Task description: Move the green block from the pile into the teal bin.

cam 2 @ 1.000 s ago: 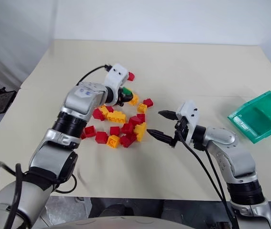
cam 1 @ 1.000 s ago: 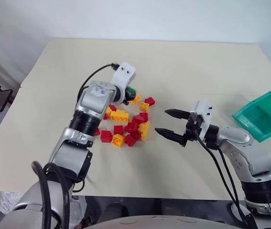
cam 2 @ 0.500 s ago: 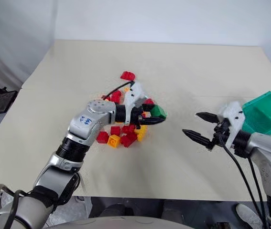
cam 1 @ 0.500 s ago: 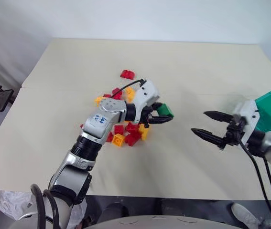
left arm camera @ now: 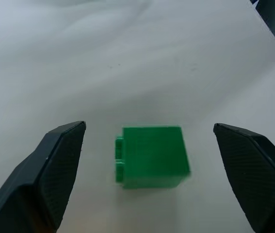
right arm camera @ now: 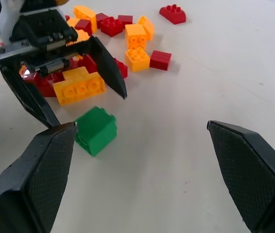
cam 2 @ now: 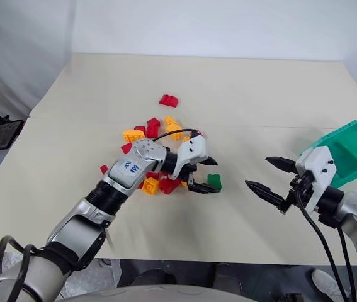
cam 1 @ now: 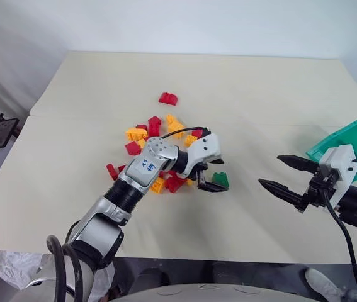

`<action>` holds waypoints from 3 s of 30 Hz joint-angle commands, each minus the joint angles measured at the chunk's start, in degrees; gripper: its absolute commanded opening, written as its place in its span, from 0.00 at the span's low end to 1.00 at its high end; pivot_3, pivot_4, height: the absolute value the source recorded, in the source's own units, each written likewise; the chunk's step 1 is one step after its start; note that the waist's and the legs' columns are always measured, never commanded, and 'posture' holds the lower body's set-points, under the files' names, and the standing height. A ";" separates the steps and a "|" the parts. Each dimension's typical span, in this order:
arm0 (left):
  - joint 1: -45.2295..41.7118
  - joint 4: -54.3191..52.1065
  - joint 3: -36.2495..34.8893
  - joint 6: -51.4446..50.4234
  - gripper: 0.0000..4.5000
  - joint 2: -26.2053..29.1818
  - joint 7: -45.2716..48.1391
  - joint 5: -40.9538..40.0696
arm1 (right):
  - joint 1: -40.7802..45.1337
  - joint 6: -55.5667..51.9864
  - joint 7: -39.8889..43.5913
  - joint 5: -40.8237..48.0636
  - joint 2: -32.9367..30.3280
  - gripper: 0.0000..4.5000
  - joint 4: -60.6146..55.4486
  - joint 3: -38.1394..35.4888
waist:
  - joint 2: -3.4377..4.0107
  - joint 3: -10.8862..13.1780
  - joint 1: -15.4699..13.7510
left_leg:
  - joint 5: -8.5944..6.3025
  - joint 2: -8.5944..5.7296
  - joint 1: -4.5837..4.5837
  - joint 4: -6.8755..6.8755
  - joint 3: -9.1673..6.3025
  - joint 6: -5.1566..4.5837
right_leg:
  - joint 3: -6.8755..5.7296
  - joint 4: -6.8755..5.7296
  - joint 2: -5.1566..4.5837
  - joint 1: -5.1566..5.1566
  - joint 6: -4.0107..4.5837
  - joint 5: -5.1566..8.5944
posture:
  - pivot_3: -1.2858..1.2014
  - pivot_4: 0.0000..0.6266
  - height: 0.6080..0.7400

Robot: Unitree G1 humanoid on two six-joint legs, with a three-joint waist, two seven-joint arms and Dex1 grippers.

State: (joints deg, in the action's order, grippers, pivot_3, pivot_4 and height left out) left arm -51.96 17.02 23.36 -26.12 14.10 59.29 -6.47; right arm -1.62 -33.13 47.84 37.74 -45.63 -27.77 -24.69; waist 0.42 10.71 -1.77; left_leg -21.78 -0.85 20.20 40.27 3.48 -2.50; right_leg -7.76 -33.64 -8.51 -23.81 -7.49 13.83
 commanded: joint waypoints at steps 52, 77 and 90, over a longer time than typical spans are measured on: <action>25.34 -13.94 -31.29 14.90 1.00 21.18 19.69 -25.75 | 16.62 -29.93 -42.99 -8.92 22.45 0.79 -5.92 25.24 | 0.02 -0.01 0.92 | -0.08 0.08 0.01 0.07 -0.02 0.03 | 0.02 0.03 0.11 -0.02 0.07 -0.09 | 0.52 0.24 1.00; 11.01 -1.24 -22.57 21.52 1.00 11.33 16.10 -17.98 | 14.40 -9.72 -49.75 -23.89 15.98 0.33 5.37 -7.11 | 0.03 -0.01 0.60 | -0.07 -0.07 -0.02 -0.11 0.21 -0.03 | 0.16 0.11 0.14 -0.06 0.03 -0.11 | 0.52 0.24 1.00; 9.51 1.97 -23.11 22.57 1.00 10.81 12.80 -15.68 | 24.38 5.54 -45.81 -28.61 11.16 0.95 26.91 -3.05 | 0.06 0.00 1.77 | -0.04 0.08 0.01 -0.15 0.20 -0.07 | 0.13 0.12 0.11 -0.07 0.01 -0.12 | 0.52 0.24 1.00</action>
State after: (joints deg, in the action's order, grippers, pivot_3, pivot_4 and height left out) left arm -42.44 20.89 1.39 -3.52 24.19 72.60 -21.64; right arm 22.06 -29.31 1.62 9.60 -32.74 0.35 -27.17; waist 0.49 10.71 -0.01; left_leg -21.82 -0.76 20.20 40.12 3.67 -2.57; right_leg -7.62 -33.51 -8.41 -23.89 -7.48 13.71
